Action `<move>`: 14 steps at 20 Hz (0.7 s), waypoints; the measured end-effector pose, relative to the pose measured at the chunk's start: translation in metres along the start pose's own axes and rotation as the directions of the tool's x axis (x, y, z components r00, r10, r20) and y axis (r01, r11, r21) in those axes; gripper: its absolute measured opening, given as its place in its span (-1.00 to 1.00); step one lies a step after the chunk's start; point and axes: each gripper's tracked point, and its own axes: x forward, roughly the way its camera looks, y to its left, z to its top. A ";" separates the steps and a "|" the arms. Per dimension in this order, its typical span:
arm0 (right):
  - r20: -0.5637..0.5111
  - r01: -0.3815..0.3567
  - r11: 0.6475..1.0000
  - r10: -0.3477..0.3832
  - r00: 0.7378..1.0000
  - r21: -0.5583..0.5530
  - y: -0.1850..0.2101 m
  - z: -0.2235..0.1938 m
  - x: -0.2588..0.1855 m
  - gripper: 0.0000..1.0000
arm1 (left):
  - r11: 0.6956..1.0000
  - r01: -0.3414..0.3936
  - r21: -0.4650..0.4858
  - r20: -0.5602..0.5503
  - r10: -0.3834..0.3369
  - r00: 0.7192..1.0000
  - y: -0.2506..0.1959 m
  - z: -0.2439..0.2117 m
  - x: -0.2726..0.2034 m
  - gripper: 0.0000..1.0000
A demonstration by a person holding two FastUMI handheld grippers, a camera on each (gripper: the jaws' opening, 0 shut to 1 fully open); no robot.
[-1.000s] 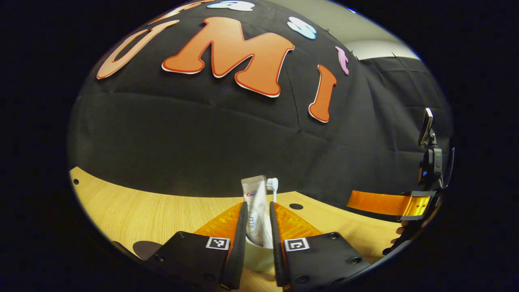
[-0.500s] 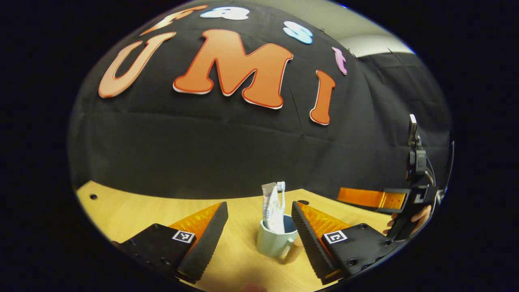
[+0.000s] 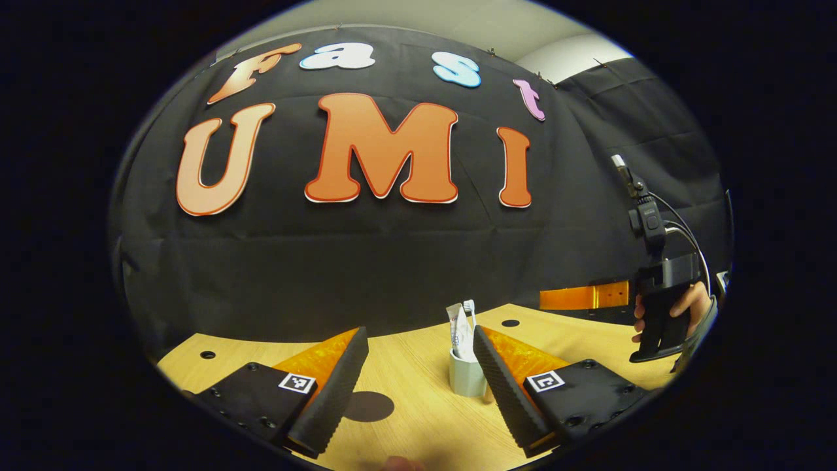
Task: Put the toothbrush and toothpaste on the desktop into the cup, then pick up the cup and place it on the coaster on the desktop.
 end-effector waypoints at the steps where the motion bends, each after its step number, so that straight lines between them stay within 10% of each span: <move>1: -0.021 0.003 1.000 -0.003 1.000 0.003 0.004 0.001 -0.001 0.73 | 1.000 -0.012 0.004 0.004 0.012 1.000 0.007 0.003 -0.008 1.00; 8: -0.178 -0.026 0.999 0.018 0.984 -0.043 0.046 -0.004 -0.009 0.73 | 0.993 -0.120 -0.007 -0.013 0.120 0.993 0.056 0.000 -0.058 1.00; 14: -0.429 -0.017 0.997 -0.018 0.903 -0.077 0.065 -0.049 -0.003 0.58 | 0.984 -0.178 -0.014 -0.025 0.177 0.984 0.083 -0.006 -0.084 1.00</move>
